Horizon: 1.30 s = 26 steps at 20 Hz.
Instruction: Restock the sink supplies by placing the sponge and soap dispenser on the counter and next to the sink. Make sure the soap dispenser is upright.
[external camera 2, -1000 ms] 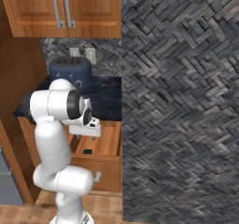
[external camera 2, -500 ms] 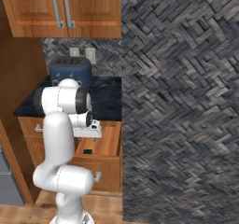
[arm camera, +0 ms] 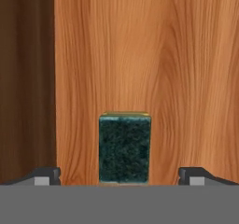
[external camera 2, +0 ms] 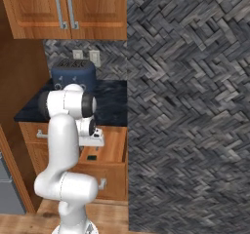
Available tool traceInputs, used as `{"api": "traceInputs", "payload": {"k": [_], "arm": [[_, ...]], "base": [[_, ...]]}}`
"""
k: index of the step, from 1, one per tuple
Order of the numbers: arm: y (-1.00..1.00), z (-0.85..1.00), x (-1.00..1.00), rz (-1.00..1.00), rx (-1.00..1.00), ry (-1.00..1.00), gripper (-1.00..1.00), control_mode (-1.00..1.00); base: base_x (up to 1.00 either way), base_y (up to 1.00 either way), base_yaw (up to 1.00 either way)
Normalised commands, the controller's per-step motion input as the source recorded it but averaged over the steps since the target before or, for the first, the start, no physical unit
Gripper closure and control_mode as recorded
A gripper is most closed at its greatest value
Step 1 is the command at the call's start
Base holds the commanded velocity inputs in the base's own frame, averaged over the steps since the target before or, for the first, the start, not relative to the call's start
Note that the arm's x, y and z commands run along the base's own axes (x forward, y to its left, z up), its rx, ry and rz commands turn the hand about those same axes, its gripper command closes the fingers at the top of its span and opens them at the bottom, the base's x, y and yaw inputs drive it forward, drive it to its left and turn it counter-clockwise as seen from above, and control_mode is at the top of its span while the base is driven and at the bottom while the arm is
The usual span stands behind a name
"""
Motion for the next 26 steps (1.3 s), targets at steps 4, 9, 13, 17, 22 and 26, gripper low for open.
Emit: {"api": "traceInputs", "payload": {"k": [4,9,13,17,22,26], "arm": [[0.02,-0.38,0.09,0.00,0.00,0.01,-1.00,-1.00],[-0.25,-0.42,0.02,0.02,0.08,0.00,-1.00,-1.00],[-0.16,-0.39,0.00,0.00,0.09,0.00,-1.00,-1.00],[-0.15,-0.27,0.00,0.00,0.07,0.00,-1.00,-1.00],[-0.33,-0.24,-0.12,0.00,0.08,0.00,-1.00,-1.00],[-0.45,-0.04,-0.46,0.00,0.11,-0.06,-1.00,-1.00]], "base": [[0.00,0.00,0.00],[0.00,0.00,0.00],[0.00,0.00,0.00],[0.00,0.00,0.00],[0.00,0.00,0.00],[0.00,0.00,0.00]]}}
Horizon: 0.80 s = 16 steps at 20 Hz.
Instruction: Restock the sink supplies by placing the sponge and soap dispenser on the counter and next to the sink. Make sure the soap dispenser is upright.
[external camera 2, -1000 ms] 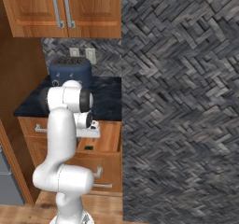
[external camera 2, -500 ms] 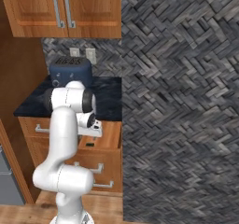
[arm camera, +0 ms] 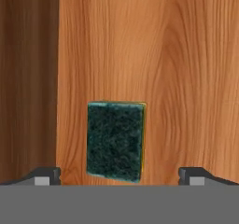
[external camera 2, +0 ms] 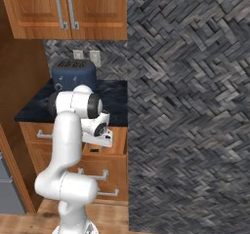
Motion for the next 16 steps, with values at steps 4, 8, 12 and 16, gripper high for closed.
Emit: {"api": "traceInputs", "payload": {"k": [4,8,12,16], "arm": [[0.27,-0.21,-0.05,0.00,0.01,0.00,-1.00,-1.00],[0.37,-0.03,0.10,0.00,0.00,0.00,-1.00,-1.00],[0.06,0.00,0.21,0.00,0.00,0.01,-1.00,-1.00],[-0.16,-0.02,0.00,0.00,0.02,0.01,-1.00,-1.00]], "base": [[0.00,0.00,0.00],[0.00,0.00,0.00],[0.00,0.00,0.00],[0.00,0.00,0.00]]}}
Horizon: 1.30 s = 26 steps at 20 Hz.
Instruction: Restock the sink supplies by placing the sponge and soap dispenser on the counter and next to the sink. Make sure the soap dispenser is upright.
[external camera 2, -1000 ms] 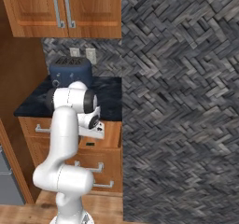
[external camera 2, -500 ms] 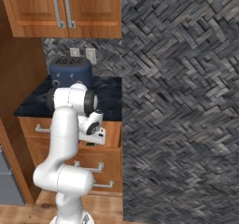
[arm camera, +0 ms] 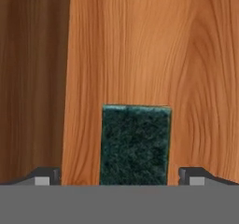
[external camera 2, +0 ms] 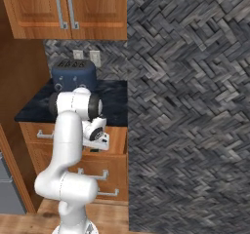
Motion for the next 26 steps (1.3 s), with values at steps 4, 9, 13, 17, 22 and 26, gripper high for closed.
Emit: {"api": "traceInputs", "payload": {"k": [4,9,13,17,22,26], "arm": [[-0.19,-0.18,0.00,0.00,0.02,0.05,-1.00,-1.00],[-0.02,-0.26,0.13,-0.04,0.00,0.09,-1.00,-1.00],[0.06,-0.12,0.25,-0.01,0.00,0.07,-1.00,-1.00],[0.15,-0.14,0.24,0.00,0.00,0.05,-1.00,-1.00],[0.19,-0.31,0.22,0.00,0.00,0.07,1.00,-1.00],[0.04,-0.38,0.12,0.00,0.00,0.04,1.00,-1.00]], "base": [[0.00,0.00,0.00],[0.00,0.00,0.00],[0.00,0.00,0.00],[0.00,0.00,0.00],[0.00,0.00,0.00],[0.00,0.00,0.00]]}}
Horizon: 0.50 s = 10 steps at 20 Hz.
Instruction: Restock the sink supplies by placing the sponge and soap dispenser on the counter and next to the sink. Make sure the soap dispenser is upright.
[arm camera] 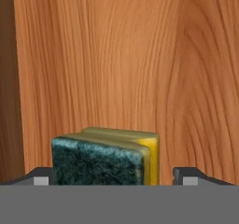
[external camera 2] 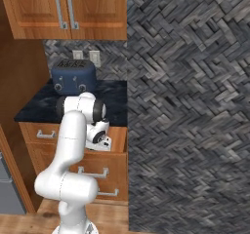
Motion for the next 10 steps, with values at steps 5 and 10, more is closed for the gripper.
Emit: {"api": "traceInputs", "payload": {"k": [5,10], "arm": [[0.03,-0.38,0.05,0.00,0.00,0.03,1.00,-1.00],[0.10,-0.10,0.00,0.00,0.00,0.02,1.00,-1.00]], "base": [[0.00,0.00,0.00],[0.00,0.00,0.00]]}}
